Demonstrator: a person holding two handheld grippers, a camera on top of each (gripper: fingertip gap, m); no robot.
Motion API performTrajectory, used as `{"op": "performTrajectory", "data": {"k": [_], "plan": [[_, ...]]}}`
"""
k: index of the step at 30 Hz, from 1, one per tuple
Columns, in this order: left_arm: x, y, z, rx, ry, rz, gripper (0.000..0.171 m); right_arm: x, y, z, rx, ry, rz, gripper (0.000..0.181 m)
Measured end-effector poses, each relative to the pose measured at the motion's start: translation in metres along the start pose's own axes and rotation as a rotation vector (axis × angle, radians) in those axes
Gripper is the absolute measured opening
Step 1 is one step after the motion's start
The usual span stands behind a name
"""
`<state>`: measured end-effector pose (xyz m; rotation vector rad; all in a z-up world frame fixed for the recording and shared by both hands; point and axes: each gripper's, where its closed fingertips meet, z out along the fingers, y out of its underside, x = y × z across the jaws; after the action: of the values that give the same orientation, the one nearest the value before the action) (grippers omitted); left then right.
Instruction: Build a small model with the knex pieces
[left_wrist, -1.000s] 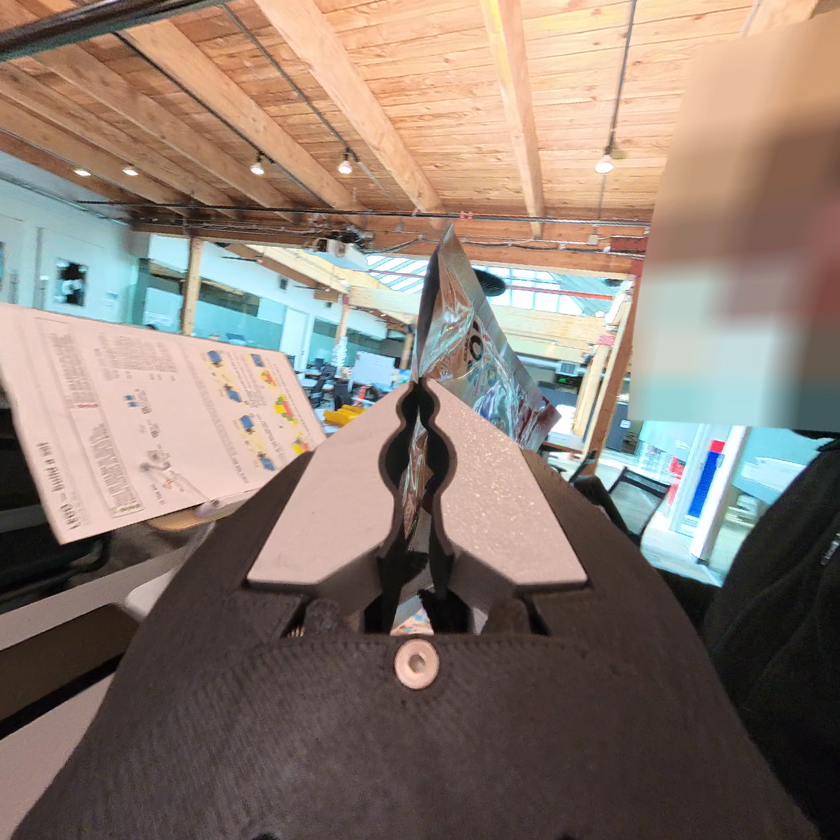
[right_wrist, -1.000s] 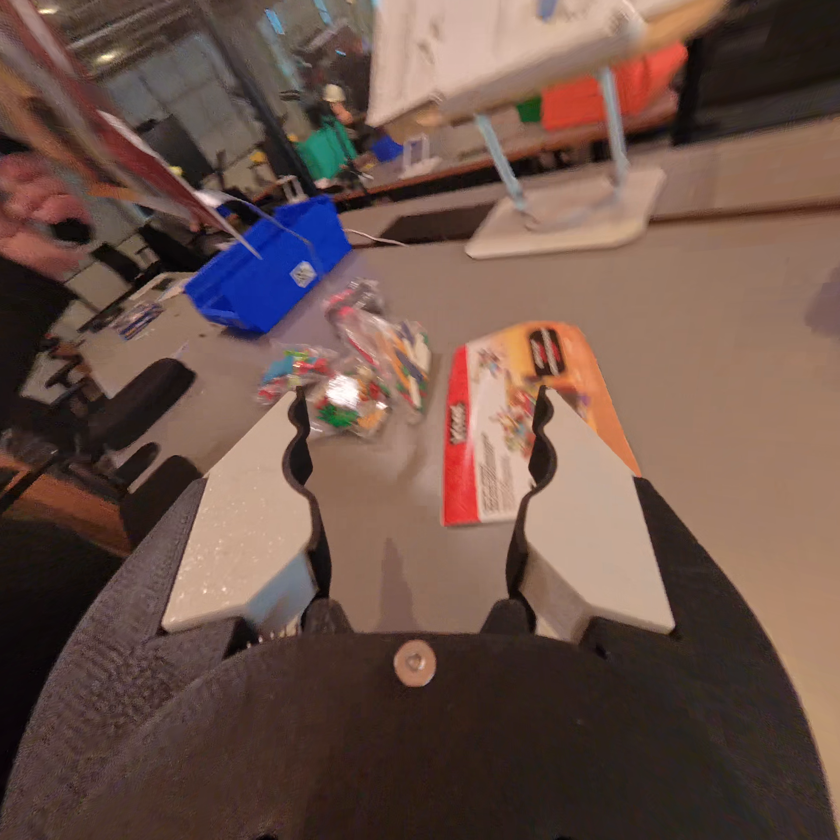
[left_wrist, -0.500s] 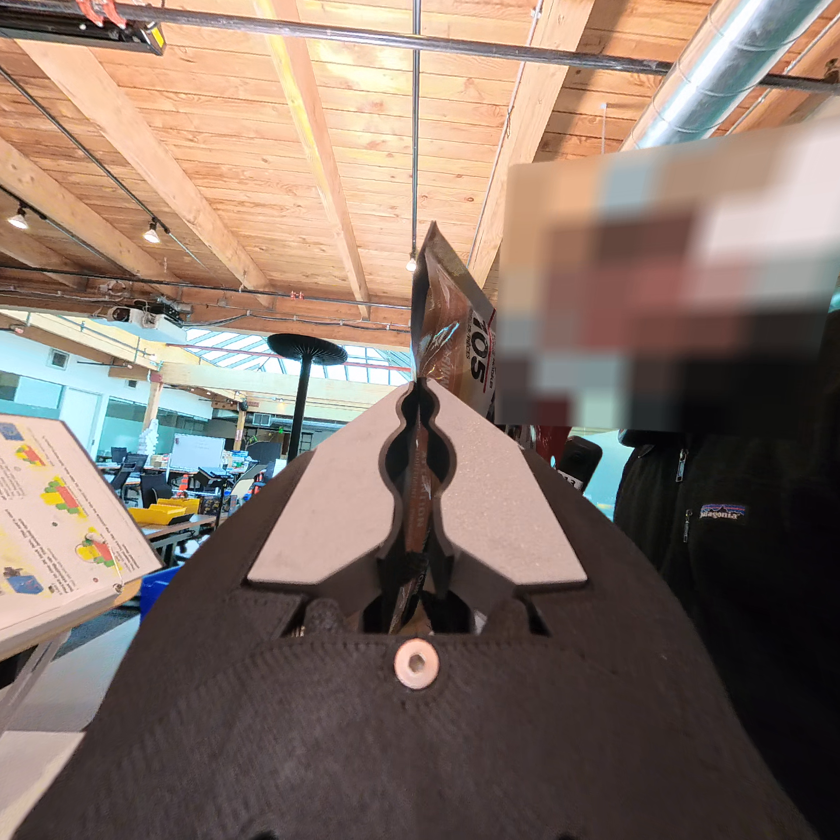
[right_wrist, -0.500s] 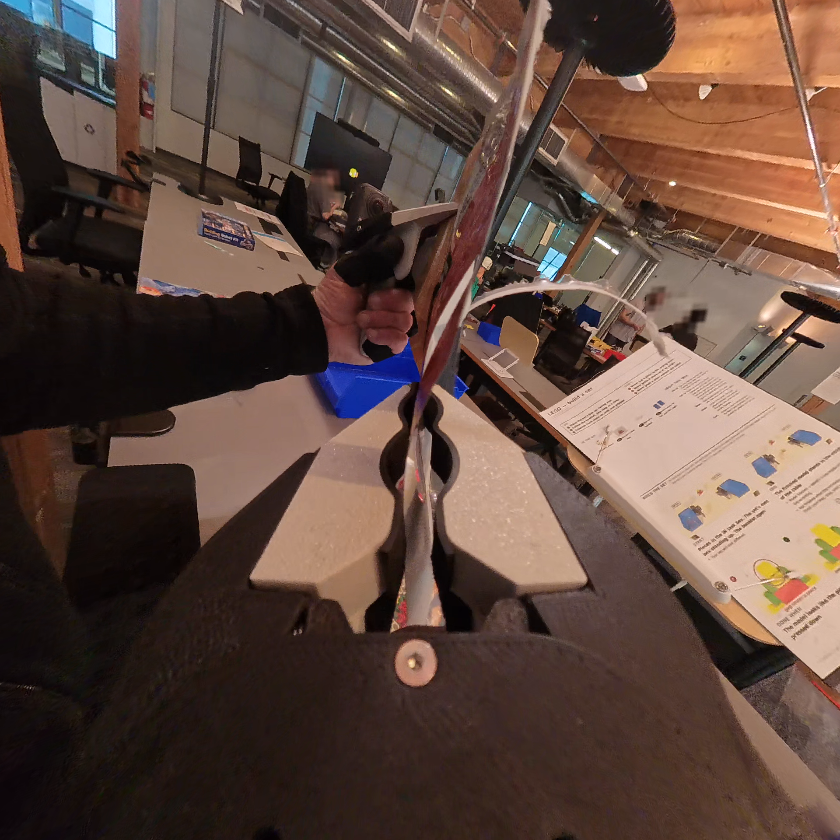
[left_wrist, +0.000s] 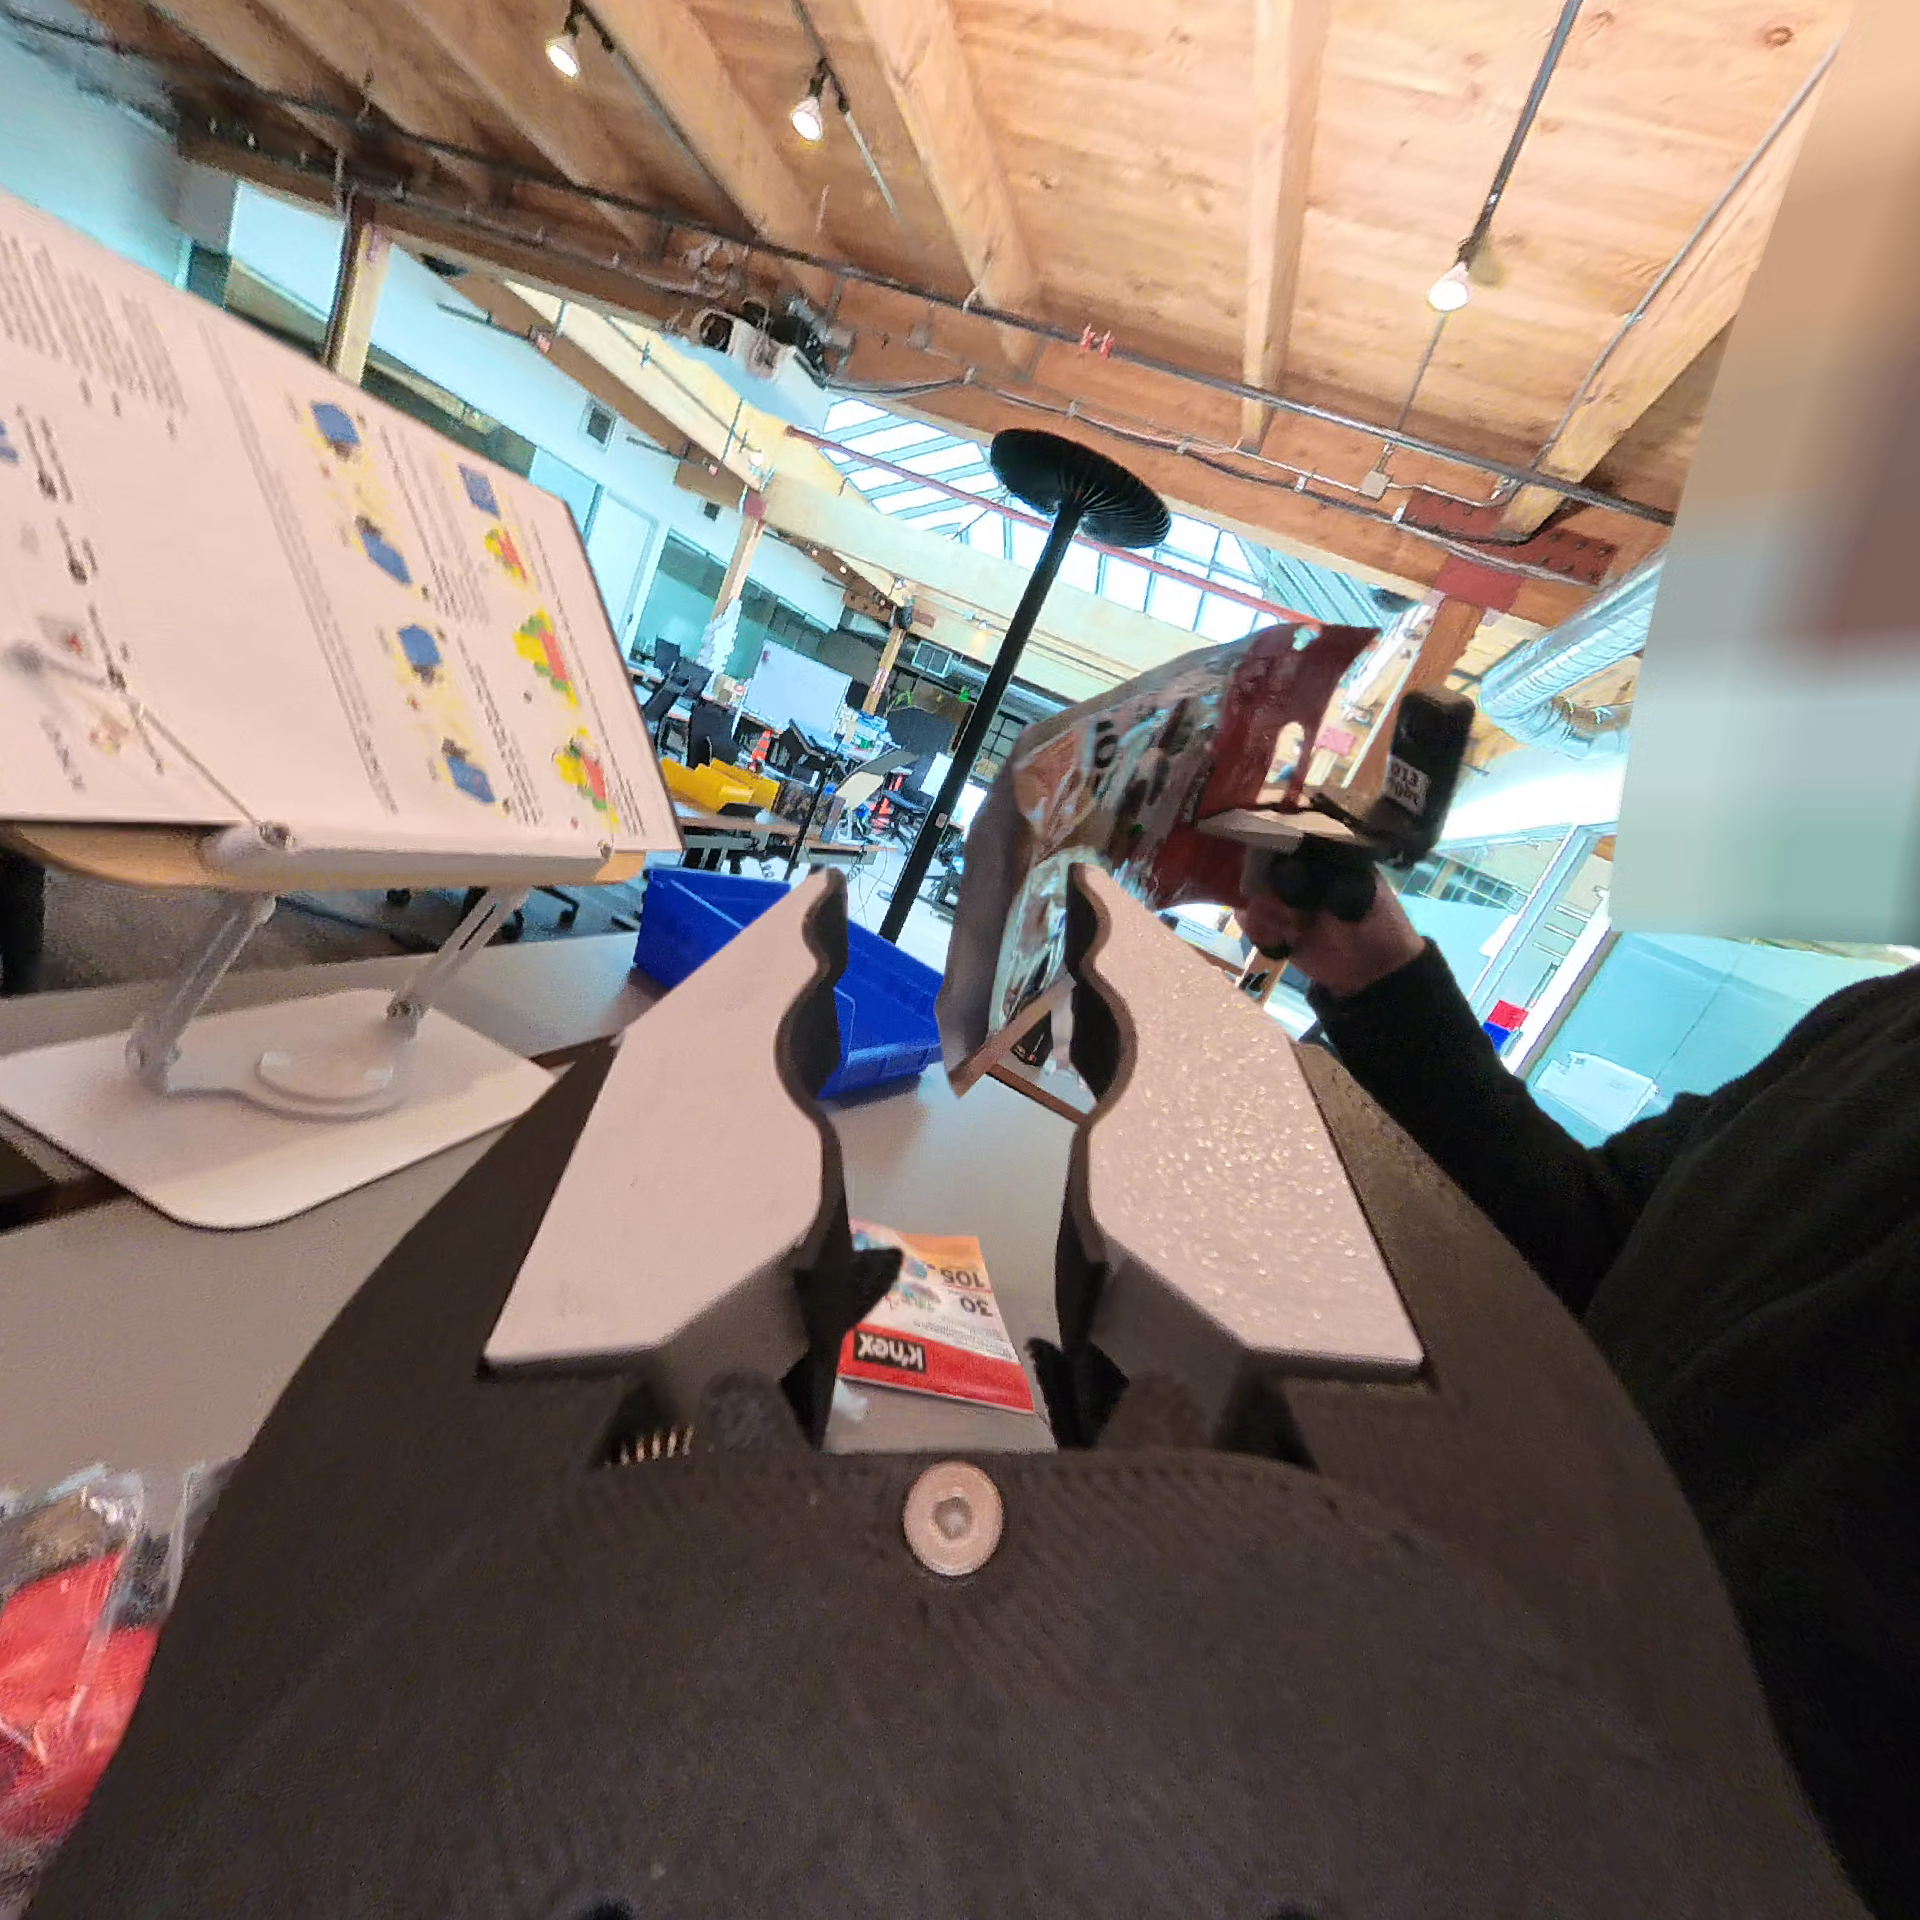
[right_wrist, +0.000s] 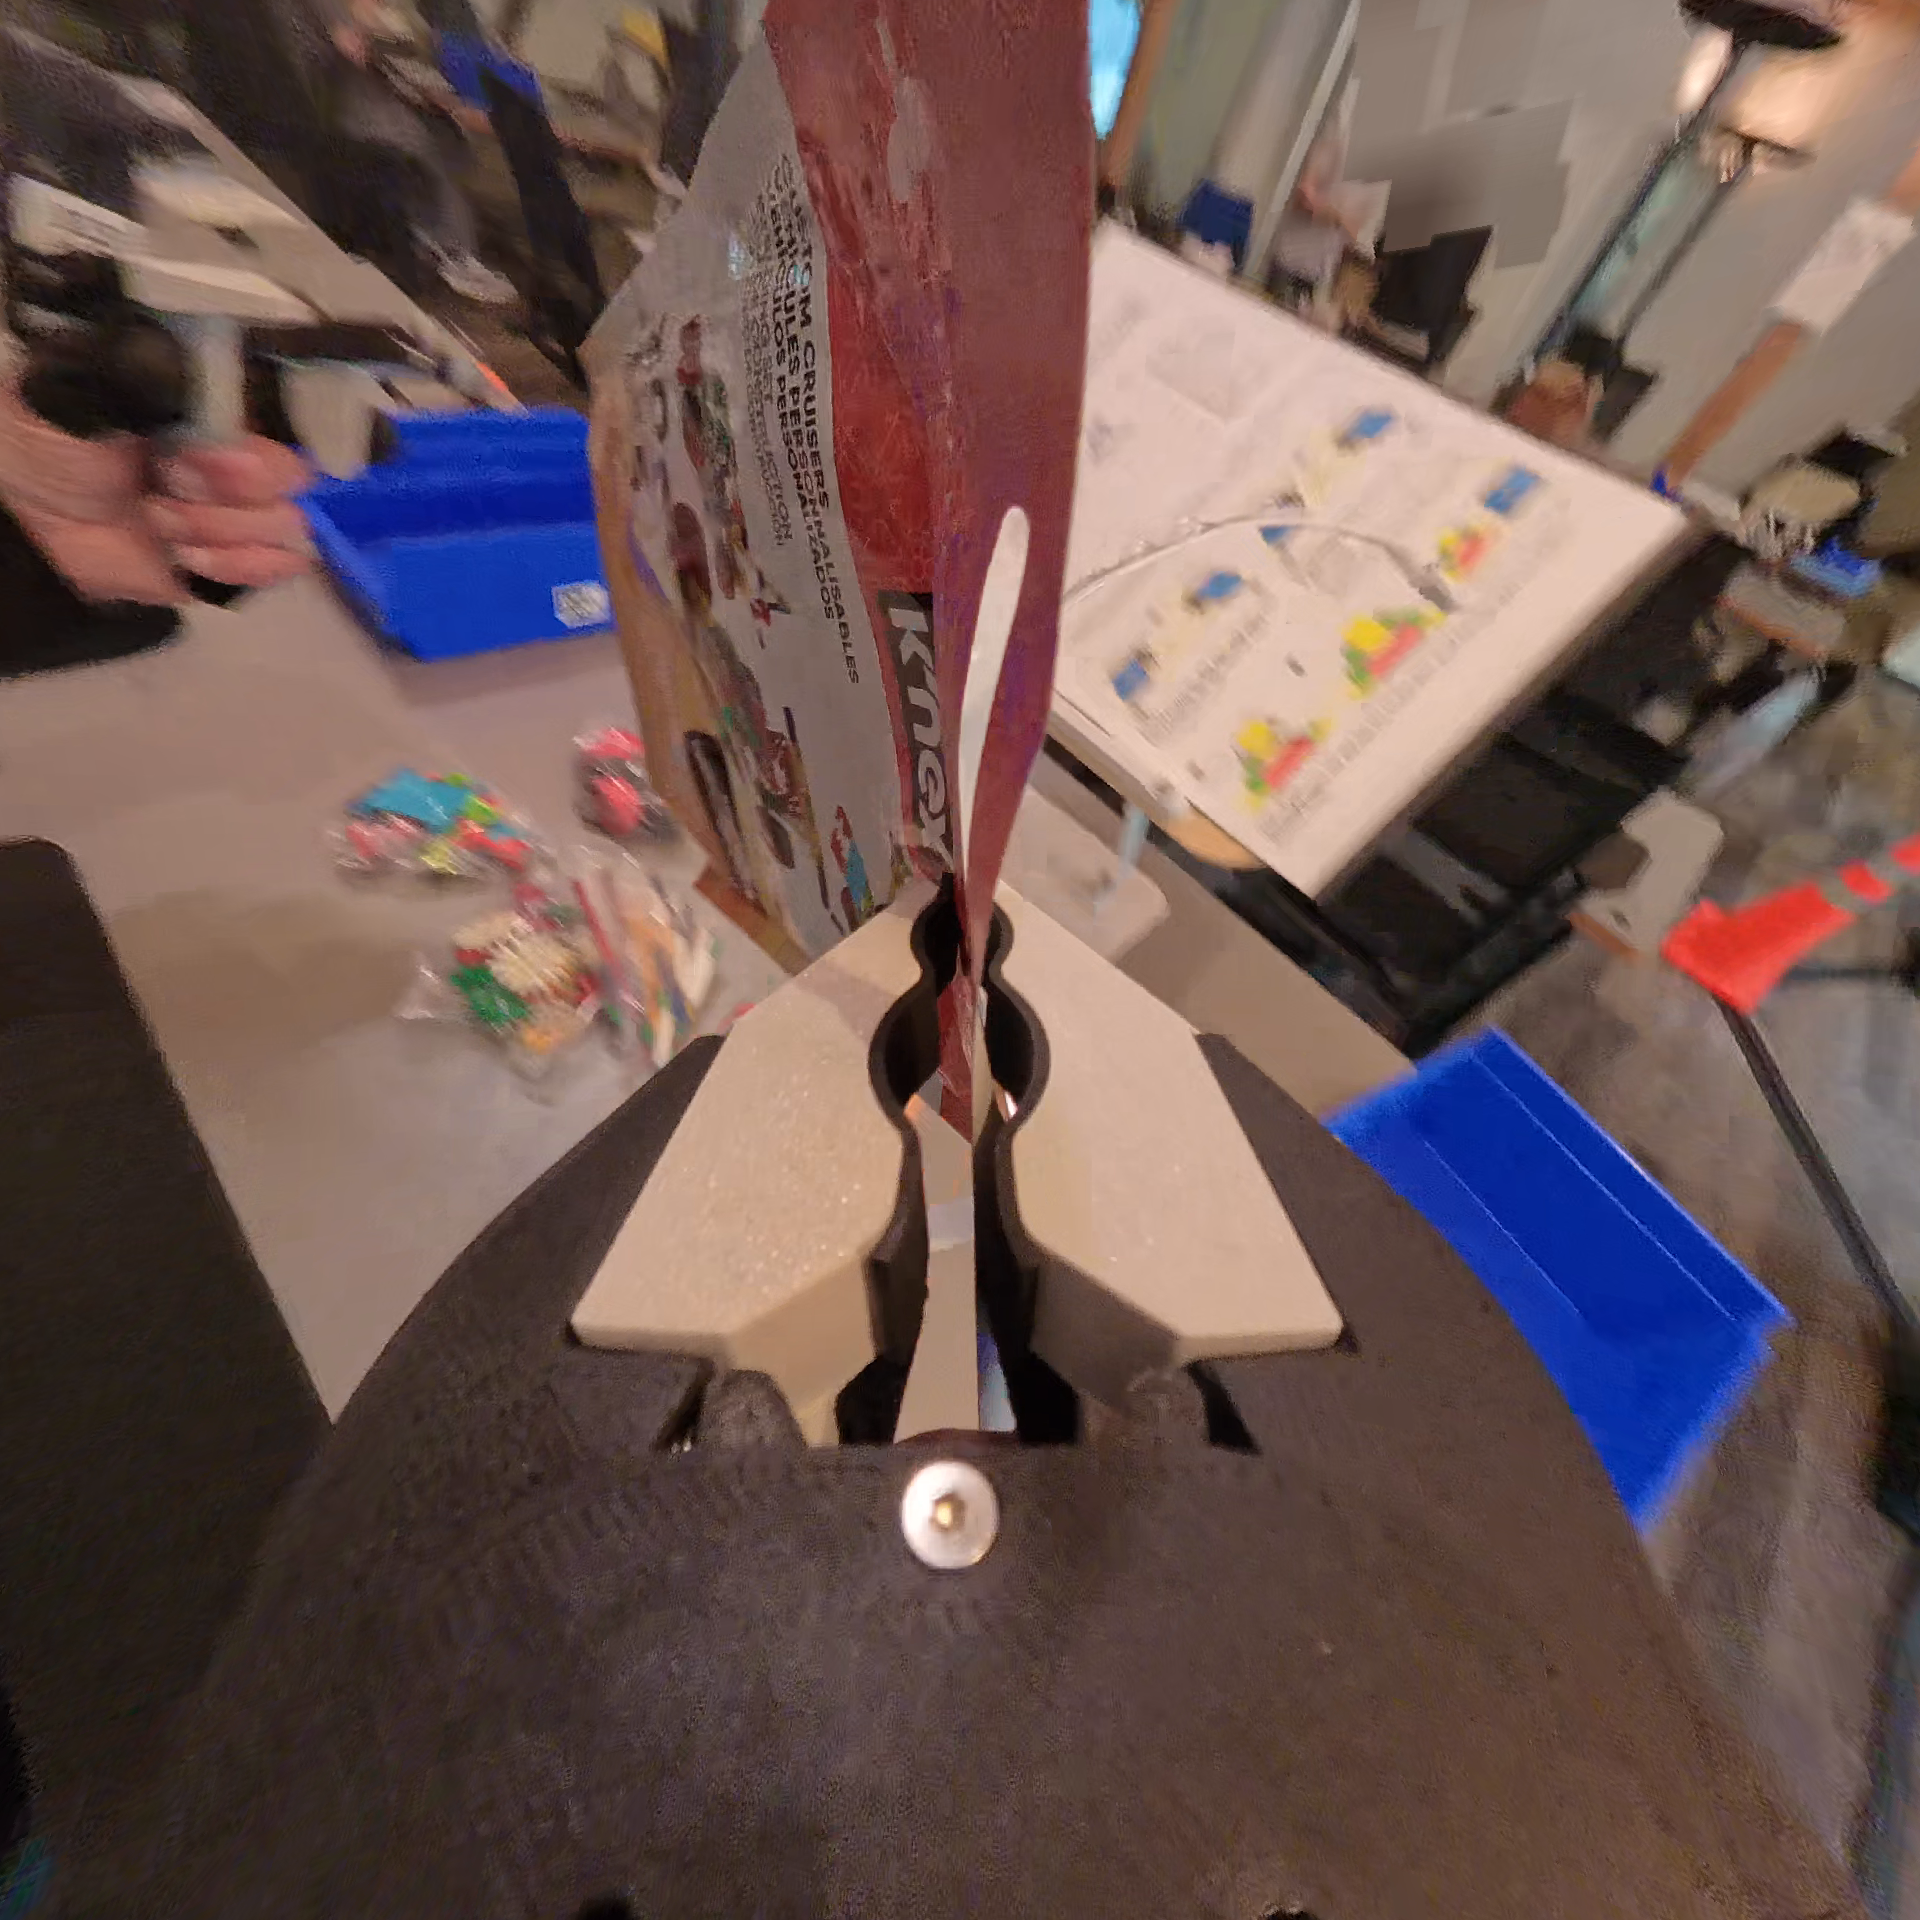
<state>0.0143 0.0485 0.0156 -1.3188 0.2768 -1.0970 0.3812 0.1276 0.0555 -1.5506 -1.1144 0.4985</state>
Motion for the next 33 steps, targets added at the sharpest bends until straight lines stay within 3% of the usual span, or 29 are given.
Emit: {"op": "performTrajectory", "data": {"k": [3,9,16,20,26,33], "plan": [[-0.006,0.014,-0.005,-0.009,-0.035,-0.041,0.035,0.066,0.021,-0.009,-0.120,0.081,-0.031,0.000],[-0.009,0.037,-0.015,-0.100,-0.116,-0.032,0.035,0.160,0.068,-0.003,-0.535,0.031,-0.192,0.000],[-0.009,0.054,-0.032,-0.147,-0.164,-0.056,0.035,0.234,0.083,0.004,-0.910,-0.063,-0.432,0.000],[-0.014,0.061,-0.041,-0.167,-0.180,-0.065,0.035,0.261,0.101,0.031,-0.983,-0.193,-0.484,0.000],[-0.023,0.061,-0.050,-0.182,-0.194,-0.080,0.035,0.312,0.154,0.068,-1.143,-0.247,-0.465,0.000],[-0.033,0.061,-0.056,-0.197,-0.220,-0.091,0.035,0.344,0.217,0.132,-1.209,-0.137,-0.589,0.000]]}}
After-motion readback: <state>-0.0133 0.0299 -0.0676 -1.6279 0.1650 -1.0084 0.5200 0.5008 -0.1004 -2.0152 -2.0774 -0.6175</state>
